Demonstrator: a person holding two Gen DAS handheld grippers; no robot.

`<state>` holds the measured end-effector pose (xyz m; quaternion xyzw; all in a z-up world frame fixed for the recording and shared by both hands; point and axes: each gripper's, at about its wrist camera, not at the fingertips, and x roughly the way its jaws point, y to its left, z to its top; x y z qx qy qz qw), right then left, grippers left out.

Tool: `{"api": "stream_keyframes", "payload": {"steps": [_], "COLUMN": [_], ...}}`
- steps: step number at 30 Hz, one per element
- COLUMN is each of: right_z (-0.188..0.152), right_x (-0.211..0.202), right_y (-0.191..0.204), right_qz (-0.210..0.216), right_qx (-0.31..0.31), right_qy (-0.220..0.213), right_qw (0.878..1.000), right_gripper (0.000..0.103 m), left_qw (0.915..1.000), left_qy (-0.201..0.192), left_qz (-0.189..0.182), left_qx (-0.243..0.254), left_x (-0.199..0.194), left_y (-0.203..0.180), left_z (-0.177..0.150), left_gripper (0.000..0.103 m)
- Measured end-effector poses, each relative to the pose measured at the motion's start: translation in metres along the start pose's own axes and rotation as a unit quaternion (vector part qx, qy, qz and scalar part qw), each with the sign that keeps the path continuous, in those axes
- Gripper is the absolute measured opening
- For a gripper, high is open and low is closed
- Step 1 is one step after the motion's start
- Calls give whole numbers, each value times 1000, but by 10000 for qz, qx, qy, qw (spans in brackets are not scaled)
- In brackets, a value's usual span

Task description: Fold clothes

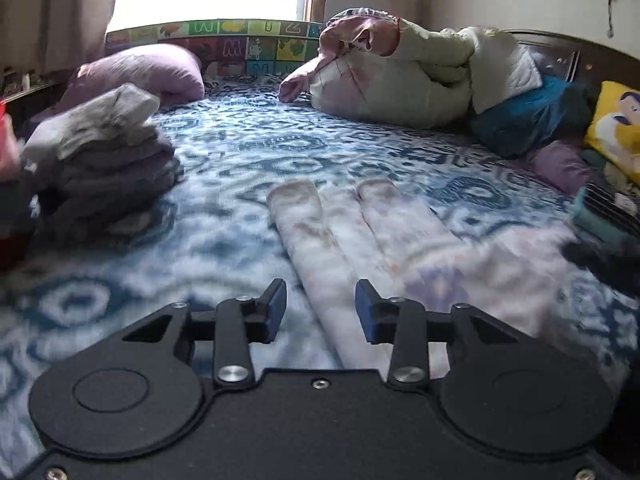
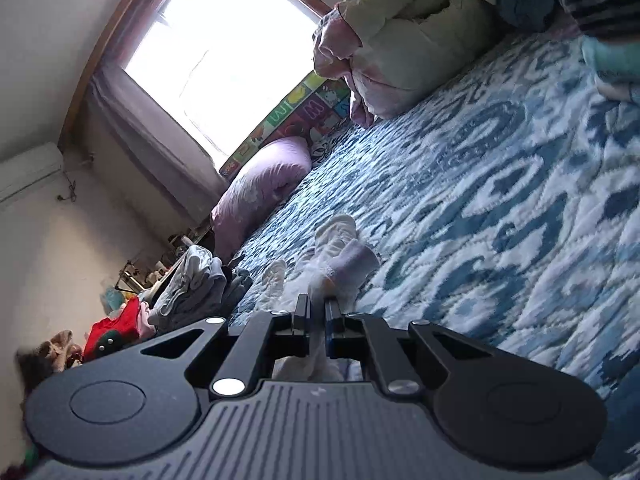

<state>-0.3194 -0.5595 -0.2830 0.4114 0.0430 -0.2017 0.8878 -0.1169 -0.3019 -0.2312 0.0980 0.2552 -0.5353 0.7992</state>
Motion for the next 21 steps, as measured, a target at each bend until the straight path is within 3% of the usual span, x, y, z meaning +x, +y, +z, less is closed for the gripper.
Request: {"api": "stream_keyframes", "payload": {"steps": [2, 6, 10, 12, 16, 21], "right_z": [3, 11, 23, 29, 40, 48], "right_x": [1, 5, 10, 12, 22, 49], "right_y": [9, 23, 41, 50, 72, 106], "right_qz": [-112, -369, -586, -662, -779, -908], "right_qx": [-61, -188, -343, -427, -658, -1044], "right_qy": [3, 77, 157, 160, 202, 282], "right_qw": [9999, 9991, 9976, 9968, 9946, 9900], "right_gripper": [9, 9, 9, 9, 9, 9], "left_qw": [9992, 9938, 9889, 9828, 9848, 9885], "left_qy": [-15, 26, 51, 42, 127, 246], "left_qz": [-405, -850, -872, -711, -731, -797], "left_qx": [-13, 723, 1204, 1705, 1568, 1264], "left_x": [-9, -9, 1, 2, 7, 13], "left_y": [-6, -39, -56, -66, -61, -52], "left_z": [-13, -29, -45, -54, -57, -60], "left_gripper": [36, 36, 36, 36, 36, 26]}}
